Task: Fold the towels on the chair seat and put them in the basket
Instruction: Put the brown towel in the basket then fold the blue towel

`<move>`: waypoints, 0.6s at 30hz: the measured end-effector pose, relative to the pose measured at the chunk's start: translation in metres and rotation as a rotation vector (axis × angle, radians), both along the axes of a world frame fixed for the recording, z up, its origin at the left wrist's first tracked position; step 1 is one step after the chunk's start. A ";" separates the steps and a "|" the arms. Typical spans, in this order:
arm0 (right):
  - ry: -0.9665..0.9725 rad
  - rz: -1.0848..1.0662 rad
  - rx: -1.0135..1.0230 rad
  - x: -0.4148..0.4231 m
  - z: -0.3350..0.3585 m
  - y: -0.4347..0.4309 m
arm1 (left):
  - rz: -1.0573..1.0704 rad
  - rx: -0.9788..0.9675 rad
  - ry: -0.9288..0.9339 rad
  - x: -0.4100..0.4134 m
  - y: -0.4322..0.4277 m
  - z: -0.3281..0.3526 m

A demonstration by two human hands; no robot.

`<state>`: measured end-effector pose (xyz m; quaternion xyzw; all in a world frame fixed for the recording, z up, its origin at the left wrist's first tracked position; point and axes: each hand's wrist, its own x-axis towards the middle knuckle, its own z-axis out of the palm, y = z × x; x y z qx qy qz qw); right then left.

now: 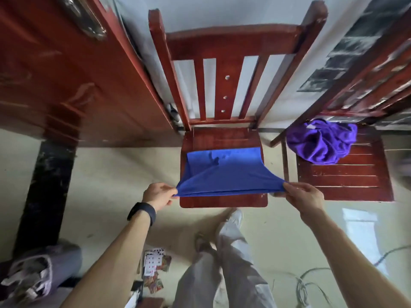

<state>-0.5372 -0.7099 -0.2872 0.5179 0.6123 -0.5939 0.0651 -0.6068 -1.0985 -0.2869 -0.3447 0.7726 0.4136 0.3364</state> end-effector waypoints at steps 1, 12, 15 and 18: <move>0.004 0.000 0.007 0.004 0.018 -0.001 | -0.015 -0.021 0.029 0.002 0.000 0.017; -0.030 -0.042 0.064 0.058 0.117 -0.023 | 0.326 0.237 0.019 0.042 -0.012 0.124; -0.007 0.018 0.031 0.055 0.135 -0.023 | 0.161 0.245 0.022 0.041 -0.013 0.135; 0.022 0.133 0.046 0.050 0.143 -0.026 | -0.021 0.153 0.062 0.037 -0.014 0.140</move>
